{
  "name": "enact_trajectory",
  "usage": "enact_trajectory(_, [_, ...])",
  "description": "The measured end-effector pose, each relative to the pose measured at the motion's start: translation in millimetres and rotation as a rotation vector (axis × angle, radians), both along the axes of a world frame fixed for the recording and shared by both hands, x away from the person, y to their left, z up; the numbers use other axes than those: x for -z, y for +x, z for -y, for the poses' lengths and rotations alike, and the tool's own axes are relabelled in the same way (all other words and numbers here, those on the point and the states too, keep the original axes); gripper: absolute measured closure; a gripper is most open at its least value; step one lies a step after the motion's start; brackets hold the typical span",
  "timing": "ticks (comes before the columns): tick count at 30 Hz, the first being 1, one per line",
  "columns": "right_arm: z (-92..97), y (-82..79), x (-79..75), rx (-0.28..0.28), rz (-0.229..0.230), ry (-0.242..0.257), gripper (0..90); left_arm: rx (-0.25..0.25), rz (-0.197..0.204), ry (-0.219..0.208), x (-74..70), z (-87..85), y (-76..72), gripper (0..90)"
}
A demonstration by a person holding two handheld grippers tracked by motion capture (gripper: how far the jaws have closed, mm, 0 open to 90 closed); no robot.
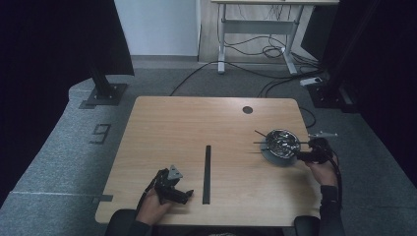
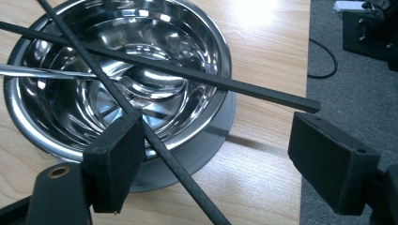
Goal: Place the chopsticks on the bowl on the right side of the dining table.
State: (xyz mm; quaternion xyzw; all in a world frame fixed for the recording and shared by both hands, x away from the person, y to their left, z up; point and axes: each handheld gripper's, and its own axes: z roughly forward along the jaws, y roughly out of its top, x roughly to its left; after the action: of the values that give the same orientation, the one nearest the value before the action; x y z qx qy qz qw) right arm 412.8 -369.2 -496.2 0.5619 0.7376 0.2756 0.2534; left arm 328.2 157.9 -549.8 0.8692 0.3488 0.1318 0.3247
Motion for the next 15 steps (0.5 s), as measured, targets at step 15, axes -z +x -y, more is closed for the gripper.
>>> enact_trajectory(15, [10.9,0.0,3.3,0.079,0.017,-0.015,18.8,0.0,0.0,0.0,0.0,0.0,0.0,0.0])
